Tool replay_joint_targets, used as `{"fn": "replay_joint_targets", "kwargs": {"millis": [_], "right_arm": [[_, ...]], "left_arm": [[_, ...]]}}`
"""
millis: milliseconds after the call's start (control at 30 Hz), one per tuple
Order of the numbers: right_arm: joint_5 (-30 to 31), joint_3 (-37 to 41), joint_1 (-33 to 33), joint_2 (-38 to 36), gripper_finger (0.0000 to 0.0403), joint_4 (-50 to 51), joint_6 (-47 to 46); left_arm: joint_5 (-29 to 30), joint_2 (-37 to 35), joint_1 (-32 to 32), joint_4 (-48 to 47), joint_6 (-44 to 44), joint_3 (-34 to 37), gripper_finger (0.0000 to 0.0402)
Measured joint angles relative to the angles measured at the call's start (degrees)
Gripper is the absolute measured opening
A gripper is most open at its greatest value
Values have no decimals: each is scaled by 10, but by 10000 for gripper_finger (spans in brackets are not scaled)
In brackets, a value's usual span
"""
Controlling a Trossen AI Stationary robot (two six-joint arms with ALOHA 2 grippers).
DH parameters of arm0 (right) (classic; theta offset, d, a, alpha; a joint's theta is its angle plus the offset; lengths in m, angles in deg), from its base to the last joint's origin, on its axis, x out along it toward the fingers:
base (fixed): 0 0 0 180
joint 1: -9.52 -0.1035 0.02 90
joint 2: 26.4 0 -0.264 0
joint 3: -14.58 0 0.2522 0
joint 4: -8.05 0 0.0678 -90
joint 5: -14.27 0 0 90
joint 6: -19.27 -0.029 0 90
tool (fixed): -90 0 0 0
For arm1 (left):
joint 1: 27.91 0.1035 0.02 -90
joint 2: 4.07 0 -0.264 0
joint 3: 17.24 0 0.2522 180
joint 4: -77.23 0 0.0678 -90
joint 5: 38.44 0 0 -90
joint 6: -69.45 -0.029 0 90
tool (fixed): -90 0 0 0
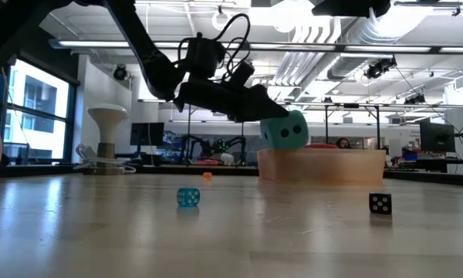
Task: Pick & Place Dice
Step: Put the large light blue die into the the orange bin, then put the large pink die into the orange bin
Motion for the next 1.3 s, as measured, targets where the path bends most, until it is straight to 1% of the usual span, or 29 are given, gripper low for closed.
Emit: {"fn": "replay_joint_targets", "kwargs": {"millis": [100,233,333,500,633,733,800,900,1000,1067,1133,1300], "right_arm": [[0,0,0,0,398,0,-2],[0,0,0,0,398,0,-2],[0,0,0,0,398,0,-2],[0,0,0,0,398,0,-2],[0,0,0,0,398,0,-2],[-5,0,0,0,398,1,-2],[-18,0,0,0,398,4,-2],[-32,0,0,0,398,4,-1],[-43,0,0,0,398,4,0],[-44,0,0,0,398,6,0],[-44,0,0,0,398,9,0],[-41,0,5,0,398,8,0]], "left_arm": [[-13,0,2,-7,44,0,400],[-13,0,1,-26,19,0,400],[4,0,4,-11,-1,0,400],[-8,-1,11,-15,39,-2,400],[-10,-1,9,-7,36,-2,400],[-15,-13,2,-6,44,-1,400],[-32,-34,-2,-24,39,-1,400],[-92,-78,-11,-104,22,-1,400],[-146,-146,-17,-253,-10,-1,400],[-154,-202,-20,-369,-33,-1,400],[-150,-260,-24,-482,-36,-1,400],[-150,-394,-34,-706,10,-1,400]]}}
